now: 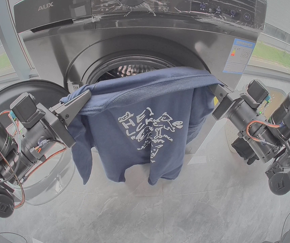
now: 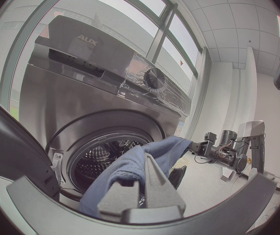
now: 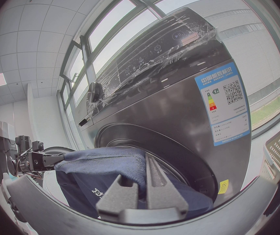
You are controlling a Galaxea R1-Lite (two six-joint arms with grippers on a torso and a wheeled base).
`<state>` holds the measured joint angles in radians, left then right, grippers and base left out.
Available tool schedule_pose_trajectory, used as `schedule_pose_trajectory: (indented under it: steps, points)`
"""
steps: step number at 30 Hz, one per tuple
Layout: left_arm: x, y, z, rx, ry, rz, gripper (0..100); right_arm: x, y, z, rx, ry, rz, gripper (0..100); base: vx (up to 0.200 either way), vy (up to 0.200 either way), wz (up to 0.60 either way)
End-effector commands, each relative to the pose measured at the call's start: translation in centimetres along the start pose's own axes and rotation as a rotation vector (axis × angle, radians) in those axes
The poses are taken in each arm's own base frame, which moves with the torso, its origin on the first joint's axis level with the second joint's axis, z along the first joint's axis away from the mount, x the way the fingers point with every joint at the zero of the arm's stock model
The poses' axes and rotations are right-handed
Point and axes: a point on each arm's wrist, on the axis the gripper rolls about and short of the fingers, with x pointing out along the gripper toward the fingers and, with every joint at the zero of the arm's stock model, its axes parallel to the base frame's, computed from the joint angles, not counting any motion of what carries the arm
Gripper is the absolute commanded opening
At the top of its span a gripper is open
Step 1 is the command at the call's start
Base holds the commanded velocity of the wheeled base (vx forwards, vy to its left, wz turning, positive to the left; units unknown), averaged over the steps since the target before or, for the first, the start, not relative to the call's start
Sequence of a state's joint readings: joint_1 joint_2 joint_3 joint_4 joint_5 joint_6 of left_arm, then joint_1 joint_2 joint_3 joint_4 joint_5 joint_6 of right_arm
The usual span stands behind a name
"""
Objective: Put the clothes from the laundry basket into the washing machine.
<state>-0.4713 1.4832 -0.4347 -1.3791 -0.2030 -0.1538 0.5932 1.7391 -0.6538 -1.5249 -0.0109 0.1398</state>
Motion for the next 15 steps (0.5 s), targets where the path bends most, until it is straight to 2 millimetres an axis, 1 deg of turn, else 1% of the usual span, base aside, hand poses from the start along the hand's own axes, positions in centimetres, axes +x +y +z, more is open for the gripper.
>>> schedule_pose_trajectory:
  steps: [1, 4, 15]
  points:
    - [0.25, 0.01, 0.36, 0.003, -0.017, 0.0, 0, -0.11, 0.09, 0.57, -0.001, -0.014, 0.001, 0, 0.0, 0.0, 0.0]
    - [0.5, 0.03, 0.65, 0.005, -0.031, 0.002, 0, -0.34, 0.14, 1.01, -0.004, -0.016, 0.0, 0, 0.0, 0.0, 0.0]
    - [0.99, 0.08, 0.68, 0.005, -0.032, -0.003, 0, -0.5, 0.21, 0.86, -0.005, -0.007, 0.001, 0, 0.0, 0.0, 0.0]
